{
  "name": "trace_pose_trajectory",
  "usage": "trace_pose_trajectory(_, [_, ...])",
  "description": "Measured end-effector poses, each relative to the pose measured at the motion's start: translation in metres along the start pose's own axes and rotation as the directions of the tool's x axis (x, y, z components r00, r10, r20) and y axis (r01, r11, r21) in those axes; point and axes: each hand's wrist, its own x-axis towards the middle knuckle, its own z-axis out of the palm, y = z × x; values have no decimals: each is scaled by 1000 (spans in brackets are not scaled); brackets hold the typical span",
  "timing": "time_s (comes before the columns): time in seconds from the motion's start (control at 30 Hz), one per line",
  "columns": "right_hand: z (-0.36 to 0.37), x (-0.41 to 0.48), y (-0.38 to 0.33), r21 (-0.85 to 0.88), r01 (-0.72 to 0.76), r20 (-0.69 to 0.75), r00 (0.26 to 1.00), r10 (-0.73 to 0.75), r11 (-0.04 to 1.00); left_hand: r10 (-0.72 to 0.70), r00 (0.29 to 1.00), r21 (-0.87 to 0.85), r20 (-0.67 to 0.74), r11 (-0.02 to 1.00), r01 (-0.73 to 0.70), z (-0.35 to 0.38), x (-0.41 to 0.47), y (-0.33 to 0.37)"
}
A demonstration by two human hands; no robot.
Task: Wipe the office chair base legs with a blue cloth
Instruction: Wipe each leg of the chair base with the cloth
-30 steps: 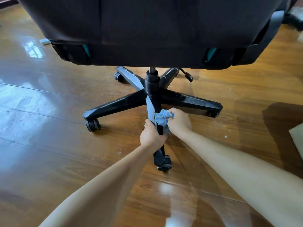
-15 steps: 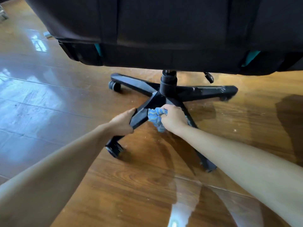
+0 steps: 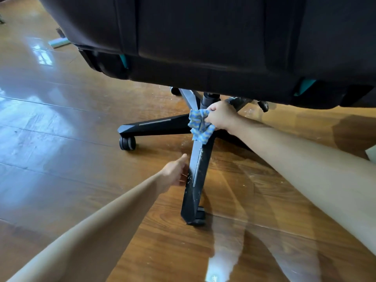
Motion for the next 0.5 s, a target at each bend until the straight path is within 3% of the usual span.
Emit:
trace_pose_trajectory(0.07, [4, -11, 2, -1, 37, -158, 987, -37, 999, -7, 999, -37, 42, 999, 9, 5, -1, -13])
trace_pose_trajectory(0.17, [21, -36, 16, -192, 248, -341, 890, -301, 950, -5, 1000, -134, 0, 991, 5, 18, -5, -21])
trace_pose_trajectory(0.27, [36, -56, 43, -409, 388, -287, 805, -519, 826, -74, 997, -253, -29, 965, 64, 34, -16, -21])
trace_pose_trajectory(0.37, [45, -67, 66, -446, 397, -139, 854, -500, 802, -115, 993, -336, -29, 937, 98, 41, -22, -22])
trace_pose_trajectory(0.5, [52, -85, 77, -362, 415, -134, 863, -487, 835, -109, 994, -377, 5, 920, 103, 41, -20, -22])
